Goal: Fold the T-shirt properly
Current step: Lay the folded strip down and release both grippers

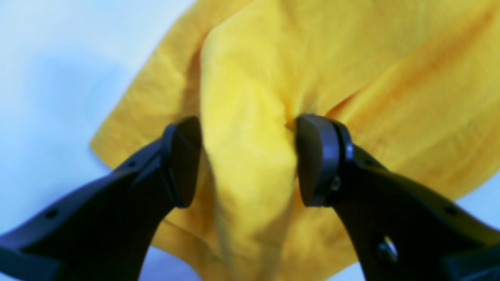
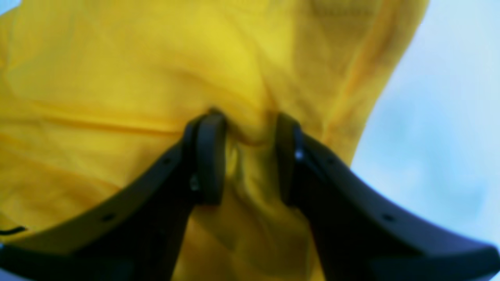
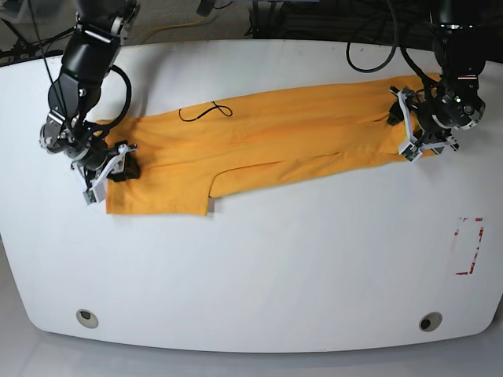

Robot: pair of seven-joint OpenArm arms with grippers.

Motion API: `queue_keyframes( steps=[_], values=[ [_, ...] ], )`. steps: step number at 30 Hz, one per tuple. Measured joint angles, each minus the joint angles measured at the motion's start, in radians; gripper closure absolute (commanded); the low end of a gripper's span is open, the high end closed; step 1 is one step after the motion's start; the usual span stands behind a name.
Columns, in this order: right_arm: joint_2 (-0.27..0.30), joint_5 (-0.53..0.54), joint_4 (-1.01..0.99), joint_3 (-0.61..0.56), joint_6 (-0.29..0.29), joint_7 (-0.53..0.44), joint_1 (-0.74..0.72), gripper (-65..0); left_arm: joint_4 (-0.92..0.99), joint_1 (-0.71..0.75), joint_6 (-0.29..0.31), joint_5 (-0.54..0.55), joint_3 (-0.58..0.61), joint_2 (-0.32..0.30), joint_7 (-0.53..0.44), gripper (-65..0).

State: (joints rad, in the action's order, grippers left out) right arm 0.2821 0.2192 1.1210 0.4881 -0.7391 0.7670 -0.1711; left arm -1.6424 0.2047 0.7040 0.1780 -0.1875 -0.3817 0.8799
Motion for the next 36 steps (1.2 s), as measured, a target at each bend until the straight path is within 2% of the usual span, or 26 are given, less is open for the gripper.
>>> queue_keyframes(
  steps=[4,7,13,19,24,29,33,36],
  values=[
    [0.053,-0.019,-0.123,-0.002,0.004,-0.015,-0.083,-20.5,0.002,-0.045,0.003,-0.006,0.000,-0.011,0.014,-35.1],
    [0.081,-0.032,-0.173,-0.002,0.007,-0.024,-0.116,-20.5,-0.001,-0.055,0.001,0.016,0.001,-0.067,0.003,-35.1],
    [0.081,-0.036,-0.173,-0.002,0.008,-0.022,-0.122,-20.5,-0.077,0.005,0.001,0.034,-0.018,-0.128,-0.002,-35.1],
    [0.078,-0.041,-0.173,-0.001,0.019,-0.023,-0.121,-20.3,-0.151,0.137,-0.001,-0.006,-0.062,-0.146,0.046,-35.0],
    [0.072,-0.048,-0.168,0.003,0.024,-0.026,-0.121,-20.3,-0.239,0.187,0.000,0.022,-0.058,-0.138,0.032,-35.0],
    [0.064,-0.048,-0.148,0.003,0.029,-0.019,-0.119,-20.3,-0.280,0.187,0.000,0.149,-0.111,-0.098,0.023,-35.0],
    [0.056,-0.061,-0.062,-0.002,0.032,0.064,-0.095,-20.6,-0.280,0.157,0.000,0.209,-0.159,-0.084,0.037,-35.0],
    [0.047,-0.083,0.038,0.000,0.036,0.144,-0.061,-20.6,-0.279,0.101,-0.004,0.265,-0.192,-0.041,0.065,-35.0]
  ],
)
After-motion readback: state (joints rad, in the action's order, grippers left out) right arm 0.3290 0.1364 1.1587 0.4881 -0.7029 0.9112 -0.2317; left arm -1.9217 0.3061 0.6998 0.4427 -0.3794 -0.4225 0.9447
